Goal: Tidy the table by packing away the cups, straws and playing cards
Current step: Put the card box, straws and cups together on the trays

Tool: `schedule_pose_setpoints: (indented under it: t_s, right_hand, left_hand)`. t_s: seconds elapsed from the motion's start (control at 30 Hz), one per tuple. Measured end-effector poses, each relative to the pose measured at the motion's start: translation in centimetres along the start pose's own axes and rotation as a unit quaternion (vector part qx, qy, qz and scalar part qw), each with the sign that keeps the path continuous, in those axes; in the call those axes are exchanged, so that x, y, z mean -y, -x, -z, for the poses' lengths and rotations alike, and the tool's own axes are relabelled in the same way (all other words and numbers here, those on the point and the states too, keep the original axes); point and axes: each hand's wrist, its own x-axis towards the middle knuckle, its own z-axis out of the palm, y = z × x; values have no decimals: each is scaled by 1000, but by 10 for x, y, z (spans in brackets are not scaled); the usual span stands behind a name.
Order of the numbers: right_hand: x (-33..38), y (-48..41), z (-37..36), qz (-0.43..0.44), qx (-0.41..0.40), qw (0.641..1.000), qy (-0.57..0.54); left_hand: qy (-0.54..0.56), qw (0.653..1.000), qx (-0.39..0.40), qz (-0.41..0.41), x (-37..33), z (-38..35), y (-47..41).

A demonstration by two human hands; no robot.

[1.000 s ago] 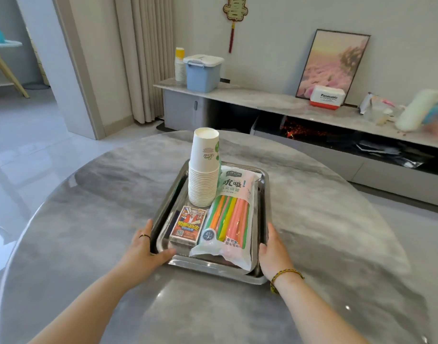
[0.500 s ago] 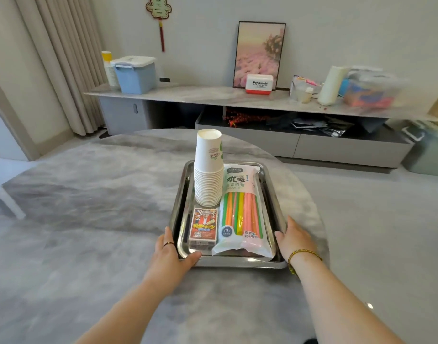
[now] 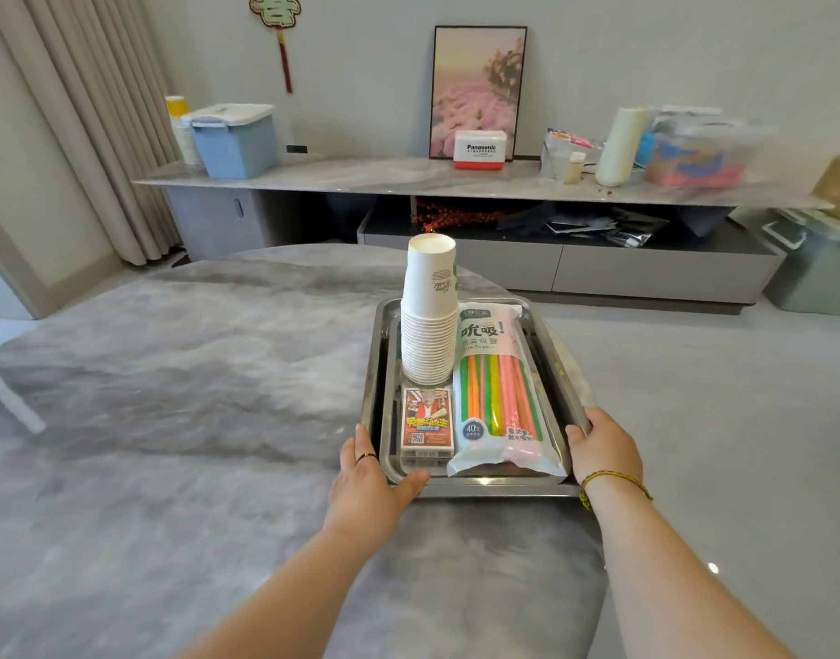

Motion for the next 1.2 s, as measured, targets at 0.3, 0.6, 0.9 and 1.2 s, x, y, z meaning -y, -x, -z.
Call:
schedule_pose_setpoints:
  t_s: [0.3, 0.6, 0.9, 1.2]
  right_hand:
    - [-4, -28, 6, 21, -34, 999, -8]
    - [-5, -36, 7, -7, -45, 998, -50]
    - [15, -11, 7, 14, -187, 980, -68]
    - [83, 76, -28, 333, -60, 939, -63]
  left_hand:
    - [-73, 997, 16, -25, -21, -12, -25]
    - [-177, 983, 16, -46, -20, -19, -27]
    - [-162, 982, 6, -96, -1, -9, -24]
    - [-198, 976, -20, -86, 65, 47, 11]
